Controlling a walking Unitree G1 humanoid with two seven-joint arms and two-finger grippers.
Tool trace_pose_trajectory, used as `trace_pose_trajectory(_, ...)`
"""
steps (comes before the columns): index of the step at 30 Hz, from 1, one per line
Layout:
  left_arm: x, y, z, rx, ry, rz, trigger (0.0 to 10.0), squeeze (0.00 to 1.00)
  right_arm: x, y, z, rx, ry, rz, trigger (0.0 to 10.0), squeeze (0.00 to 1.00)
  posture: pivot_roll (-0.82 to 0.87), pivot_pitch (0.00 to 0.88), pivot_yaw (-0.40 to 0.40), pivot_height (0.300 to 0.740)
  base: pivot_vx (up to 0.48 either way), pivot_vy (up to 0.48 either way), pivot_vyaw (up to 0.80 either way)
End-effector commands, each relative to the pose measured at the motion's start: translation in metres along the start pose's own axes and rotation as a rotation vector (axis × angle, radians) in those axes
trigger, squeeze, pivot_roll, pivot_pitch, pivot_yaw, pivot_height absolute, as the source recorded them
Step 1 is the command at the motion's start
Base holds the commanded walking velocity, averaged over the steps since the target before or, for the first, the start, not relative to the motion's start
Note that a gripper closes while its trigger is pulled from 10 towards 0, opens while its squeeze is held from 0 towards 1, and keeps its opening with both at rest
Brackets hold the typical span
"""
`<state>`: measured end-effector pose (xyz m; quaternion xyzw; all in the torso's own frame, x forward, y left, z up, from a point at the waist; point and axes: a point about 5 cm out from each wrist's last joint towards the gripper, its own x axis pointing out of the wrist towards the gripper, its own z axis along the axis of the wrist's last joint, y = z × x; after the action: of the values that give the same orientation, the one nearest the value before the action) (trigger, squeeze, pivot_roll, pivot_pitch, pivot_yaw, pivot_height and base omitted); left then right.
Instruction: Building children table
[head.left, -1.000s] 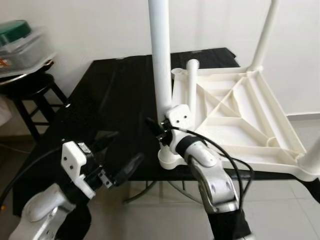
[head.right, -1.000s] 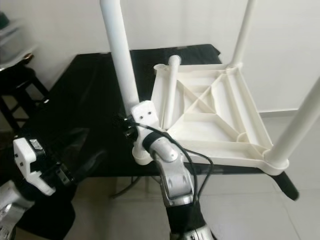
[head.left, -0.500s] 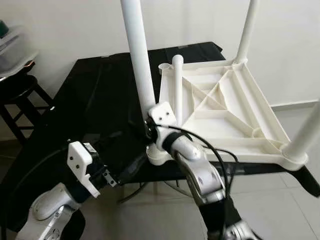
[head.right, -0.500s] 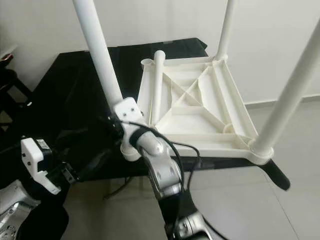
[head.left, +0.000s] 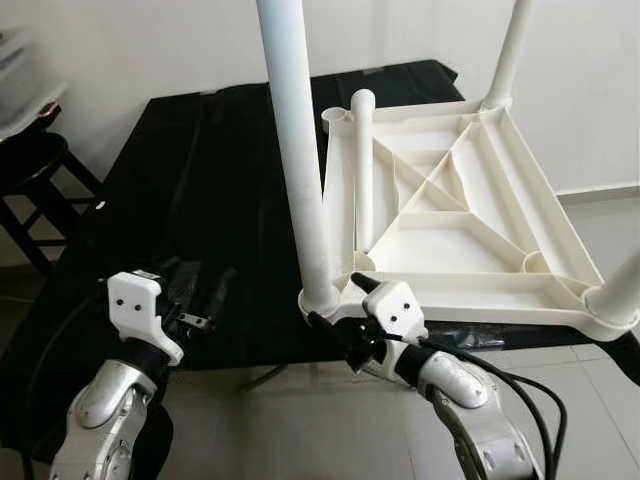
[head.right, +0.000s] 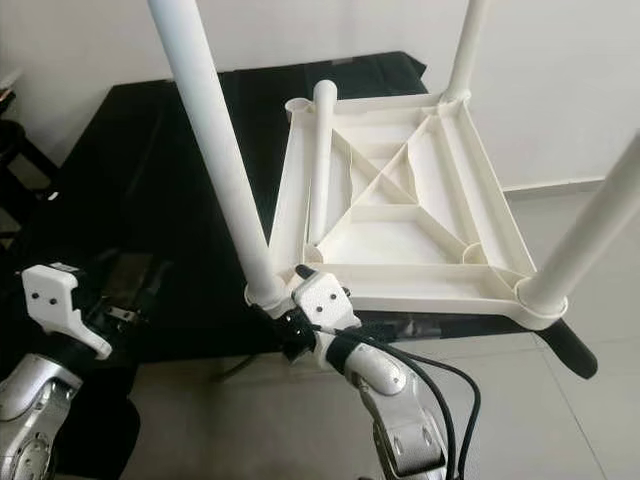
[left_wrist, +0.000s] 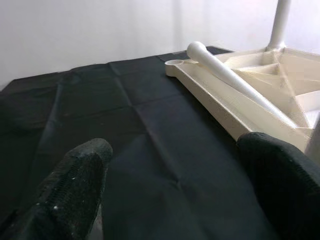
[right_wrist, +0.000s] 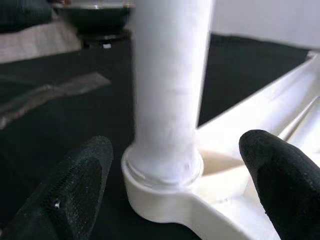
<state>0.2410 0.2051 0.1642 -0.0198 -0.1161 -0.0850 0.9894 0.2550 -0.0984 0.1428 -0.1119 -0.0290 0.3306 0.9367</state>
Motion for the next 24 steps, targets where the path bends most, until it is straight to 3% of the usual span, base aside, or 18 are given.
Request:
trace_pose_trajectory(1,-0.015,0.017,-0.019,-0.045,0.094,0.147,10.0,0.0,-0.012,0.003,-0.011,0.005,0.016,-0.02,10.0,0.71,-0.08,0.1,0.097,0.74,0.0,0.0,0.0)
trace_pose_trajectory(2,-0.025,0.02,-0.029,-0.054,0.144,0.212,10.0,0.0,-0.021,0.005,-0.021,0.029,0.037,-0.035,10.0,0.24,-0.08,0.098,0.093,0.74,0.0,0.0,0.0)
trace_pose_trajectory(3,-0.025,0.02,-0.029,-0.054,0.144,0.212,10.0,0.0,-0.021,0.005,-0.021,0.029,0.037,-0.035,10.0,0.24,-0.08,0.098,0.093,0.74,0.0,0.0,0.0)
trace_pose_trajectory(4,-0.033,0.022,-0.037,-0.064,0.182,0.256,10.0,0.0,-0.028,0.006,-0.027,0.055,0.052,-0.048,10.0,0.0,-0.07,0.098,0.092,0.74,0.0,0.0,0.0)
trace_pose_trajectory(5,-0.042,0.016,-0.047,-0.077,0.233,0.266,10.0,0.0,-0.034,0.007,-0.034,0.072,0.067,-0.069,10.0,0.0,-0.07,0.095,0.09,0.74,0.0,0.0,0.0)
trace_pose_trajectory(8,-0.05,0.008,-0.054,-0.072,0.271,0.248,10.0,0.0,-0.038,0.006,-0.035,0.085,0.066,-0.095,10.0,0.0,-0.07,0.098,0.091,0.74,0.0,0.0,0.0)
trace_pose_trajectory(12,-0.069,-0.021,-0.059,-0.115,0.3,0.172,10.0,0.0,-0.041,0.002,-0.033,0.109,0.04,-0.128,10.0,0.0,-0.07,0.101,0.104,0.74,0.0,-0.23,0.0)
trace_pose_trajectory(24,-0.063,-0.026,-0.043,-0.127,0.248,0.18,10.0,0.0,-0.031,-0.003,-0.019,0.129,-0.015,-0.107,10.0,0.0,-0.07,0.14,0.089,0.74,0.0,-0.457,0.0)
